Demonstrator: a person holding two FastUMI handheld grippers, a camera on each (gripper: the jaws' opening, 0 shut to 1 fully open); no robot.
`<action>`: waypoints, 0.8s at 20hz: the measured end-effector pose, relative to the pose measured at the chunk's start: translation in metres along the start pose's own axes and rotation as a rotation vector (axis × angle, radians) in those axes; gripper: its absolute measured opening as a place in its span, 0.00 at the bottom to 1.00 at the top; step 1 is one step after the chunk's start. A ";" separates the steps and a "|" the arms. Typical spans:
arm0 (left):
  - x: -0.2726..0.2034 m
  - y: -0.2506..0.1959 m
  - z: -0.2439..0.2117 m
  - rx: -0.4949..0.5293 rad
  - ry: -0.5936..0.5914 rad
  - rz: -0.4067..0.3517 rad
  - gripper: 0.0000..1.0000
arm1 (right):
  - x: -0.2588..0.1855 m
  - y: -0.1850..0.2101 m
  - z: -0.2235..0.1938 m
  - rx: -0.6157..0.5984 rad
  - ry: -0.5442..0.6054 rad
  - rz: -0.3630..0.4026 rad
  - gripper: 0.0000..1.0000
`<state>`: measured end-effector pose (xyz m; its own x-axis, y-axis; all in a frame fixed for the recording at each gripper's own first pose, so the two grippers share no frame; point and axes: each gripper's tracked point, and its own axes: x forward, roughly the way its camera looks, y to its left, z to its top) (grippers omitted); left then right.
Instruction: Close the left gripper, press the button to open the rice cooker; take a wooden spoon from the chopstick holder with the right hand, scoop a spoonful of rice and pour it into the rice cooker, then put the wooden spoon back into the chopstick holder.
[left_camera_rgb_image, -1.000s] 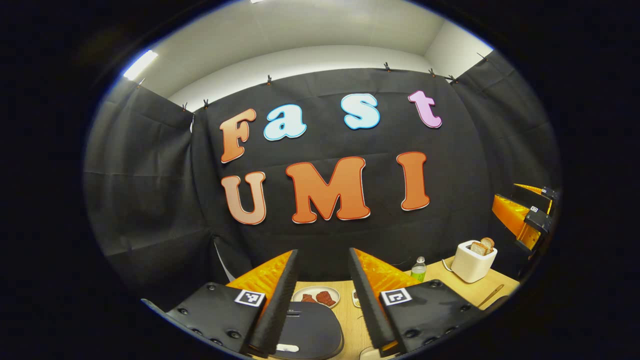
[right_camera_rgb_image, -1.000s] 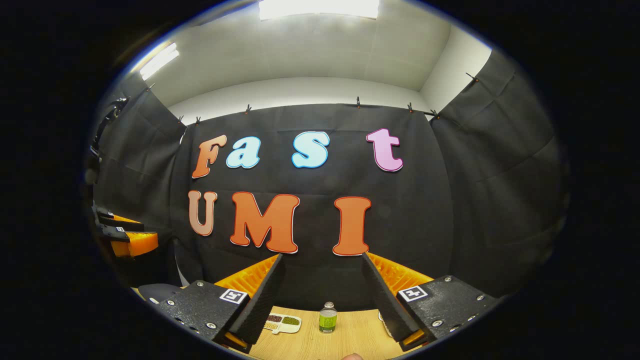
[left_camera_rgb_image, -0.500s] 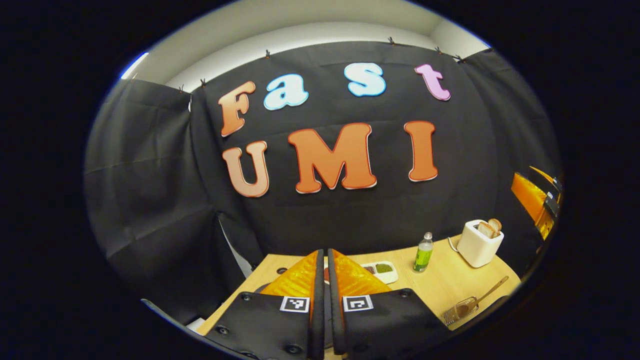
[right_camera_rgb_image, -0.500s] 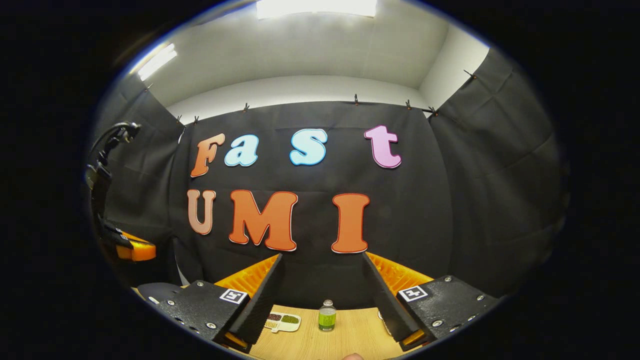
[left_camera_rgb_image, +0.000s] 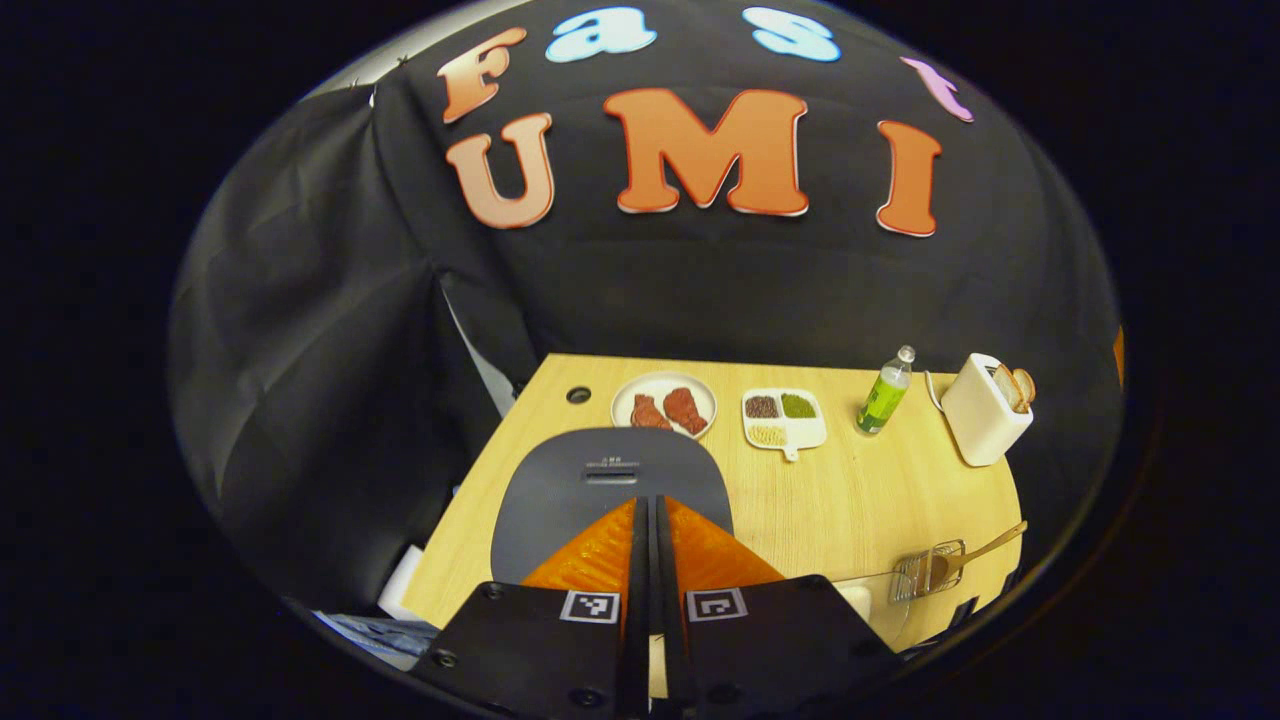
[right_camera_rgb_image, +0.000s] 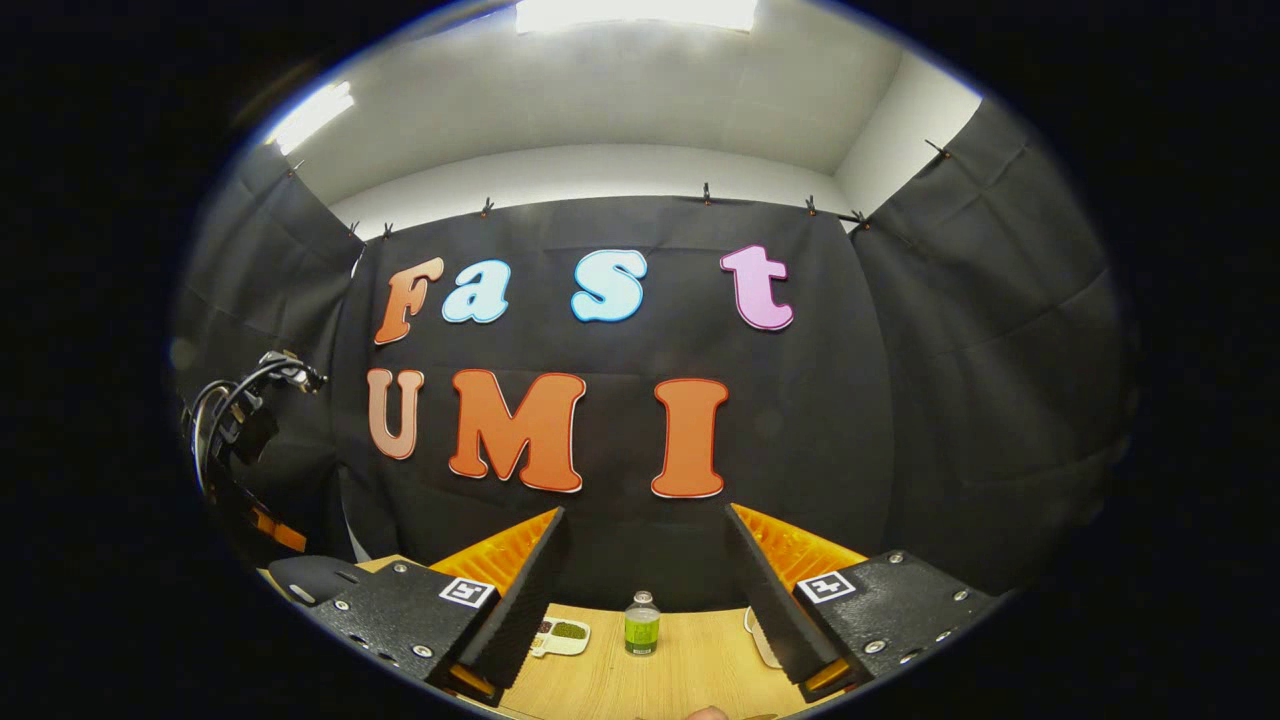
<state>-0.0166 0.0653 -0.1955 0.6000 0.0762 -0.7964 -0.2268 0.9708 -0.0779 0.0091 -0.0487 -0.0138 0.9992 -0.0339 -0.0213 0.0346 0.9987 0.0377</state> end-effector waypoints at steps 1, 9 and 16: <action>0.003 0.001 -0.009 -0.020 0.051 -0.011 0.11 | -0.002 -0.004 -0.002 0.001 0.001 -0.007 0.94; 0.028 0.034 -0.066 -0.137 0.345 -0.006 0.10 | -0.007 -0.028 -0.014 -0.013 0.027 -0.060 0.94; 0.046 0.033 -0.108 -0.225 0.519 -0.042 0.10 | -0.009 -0.030 -0.025 0.000 0.057 -0.070 0.94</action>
<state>-0.0793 0.0767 -0.2996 0.1690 -0.1383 -0.9759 -0.4029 0.8939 -0.1964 -0.0016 -0.0776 -0.0392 0.9916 -0.1012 -0.0806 0.1042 0.9940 0.0339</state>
